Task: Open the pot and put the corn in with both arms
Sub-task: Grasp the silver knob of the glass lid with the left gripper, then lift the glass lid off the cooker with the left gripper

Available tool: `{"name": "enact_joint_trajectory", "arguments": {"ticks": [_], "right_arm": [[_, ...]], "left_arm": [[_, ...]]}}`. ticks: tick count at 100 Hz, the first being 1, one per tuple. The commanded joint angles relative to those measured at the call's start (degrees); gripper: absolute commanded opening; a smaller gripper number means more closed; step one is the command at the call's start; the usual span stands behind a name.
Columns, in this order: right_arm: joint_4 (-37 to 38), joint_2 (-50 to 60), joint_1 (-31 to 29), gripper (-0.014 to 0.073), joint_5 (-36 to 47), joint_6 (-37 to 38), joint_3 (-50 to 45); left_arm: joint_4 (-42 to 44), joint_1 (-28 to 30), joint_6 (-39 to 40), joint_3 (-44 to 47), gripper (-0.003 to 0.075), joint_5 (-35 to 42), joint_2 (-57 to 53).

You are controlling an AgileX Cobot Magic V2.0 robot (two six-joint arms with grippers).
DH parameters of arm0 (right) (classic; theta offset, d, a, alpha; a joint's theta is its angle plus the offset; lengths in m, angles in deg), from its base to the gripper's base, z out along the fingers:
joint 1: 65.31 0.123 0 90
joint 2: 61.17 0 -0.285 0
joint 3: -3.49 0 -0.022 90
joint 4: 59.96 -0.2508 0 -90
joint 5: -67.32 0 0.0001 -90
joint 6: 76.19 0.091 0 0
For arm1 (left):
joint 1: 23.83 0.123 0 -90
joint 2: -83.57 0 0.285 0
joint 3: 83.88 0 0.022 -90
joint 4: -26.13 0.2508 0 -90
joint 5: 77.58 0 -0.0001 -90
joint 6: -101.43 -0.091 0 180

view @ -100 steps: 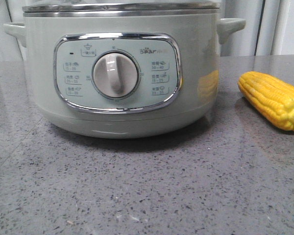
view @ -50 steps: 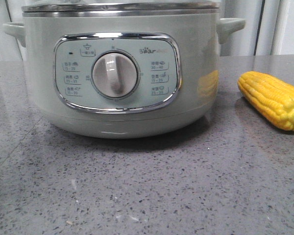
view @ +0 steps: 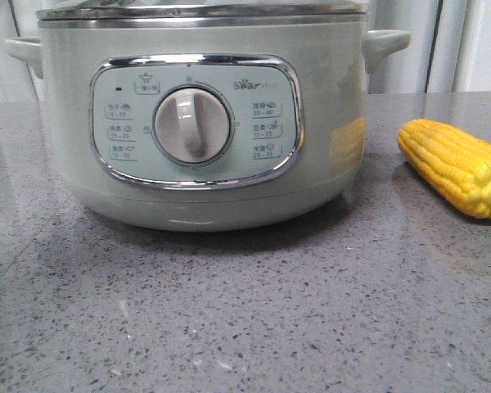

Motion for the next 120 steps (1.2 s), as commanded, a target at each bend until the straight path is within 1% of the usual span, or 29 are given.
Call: {"name": "enact_joint_trajectory", "arguments": {"ticks": [1,30,41,53,60,72,87,97,110,120], "right_arm": [[-0.1,-0.7,-0.4,-0.0064,4.7,0.0,1.5],[-0.1,-0.7,-0.4,-0.0064,4.8,0.0,1.5],[-0.1,-0.7,-0.4,-0.0064,4.8,0.0,1.5],[-0.1,-0.7,-0.4,-0.0064,4.8,0.0,1.5],[-0.1,-0.7,-0.4,-0.0064,4.8,0.0,1.5],[-0.1,-0.7,-0.4,-0.0064,4.8,0.0,1.5],[-0.1,-0.7,-0.4,-0.0064,4.8,0.0,1.4],[-0.1,-0.7,-0.4,-0.0064,4.8,0.0,1.3],[-0.1,-0.7,-0.4,-0.0064,4.8,0.0,1.3],[-0.1,-0.7,-0.4,-0.0064,4.5,0.0,1.3]], "left_arm": [[0.9,-1.3,0.4,-3.0,0.0525,5.1,-0.3],[1.9,-1.4,0.4,-5.9,0.0524,5.2,4.3],[1.9,-1.4,0.4,-6.0,0.0487,5.4,5.1],[1.9,-1.4,0.4,-6.0,0.0385,6.5,5.6],[1.9,-1.4,0.4,-6.0,0.0302,7.1,5.6],[1.9,-1.4,0.4,-6.0,0.0139,7.9,5.6],[1.9,-1.4,0.4,-6.0,-0.0021,8.3,5.6],[1.9,-1.4,0.4,-6.0,-0.002,8.8,5.6],[1.9,-1.4,0.4,-6.2,-0.002,11.7,5.6],[1.9,-1.4,0.4,-7.1,-0.002,11.7,5.5]]}}
